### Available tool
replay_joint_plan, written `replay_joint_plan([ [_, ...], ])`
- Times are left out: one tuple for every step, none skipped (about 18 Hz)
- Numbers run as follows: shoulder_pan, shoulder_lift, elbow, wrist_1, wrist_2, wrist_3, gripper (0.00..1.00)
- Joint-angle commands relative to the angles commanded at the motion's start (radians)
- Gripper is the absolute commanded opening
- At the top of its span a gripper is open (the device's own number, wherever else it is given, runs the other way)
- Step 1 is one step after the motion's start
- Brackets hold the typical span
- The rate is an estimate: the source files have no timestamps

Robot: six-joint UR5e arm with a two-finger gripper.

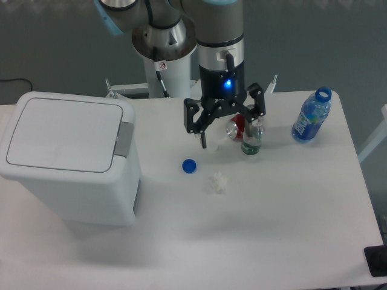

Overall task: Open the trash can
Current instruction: 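Move the open gripper toward the white trash can lid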

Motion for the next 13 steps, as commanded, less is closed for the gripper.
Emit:
replay_joint_plan([
  [0.0,0.002,-0.002,-0.003,-0.017,-0.002,1.0],
  [0.0,0.002,-0.003,-0.011,-0.031,-0.002,1.0],
  [-0.002,0.003,-0.003,-0.015,-0.043,-0.002,1.0],
  [-0.008,0.003,-0.003,-0.024,-0.061,-0.005,1.0],
  [-0.012,0.003,-0.003,-0.032,-0.078,-0.014,1.0],
  [-0.012,0.003,-0.003,-0.037,-0.088,-0.015,1.0],
  [-0.014,0.003,-0.005,-0.043,-0.094,-0.015,1.0],
  [-0.017,0.006,-0.006,-0.054,-0.103,-0.015,1.0],
  [-0.023,0.006,-0.014,-0.067,-0.115,-0.014,1.0],
  [-0.031,0.008,-0.027,-0.081,-0.138,-0.014,1.0],
  [-0.029,0.008,-0.028,-0.083,-0.161,-0.014,1.0],
  [-0.025,0.008,-0.025,-0.083,-0.189,-0.015,1.0],
  [-0.02,0.006,-0.023,-0.083,-0.212,-0.017,1.0],
])
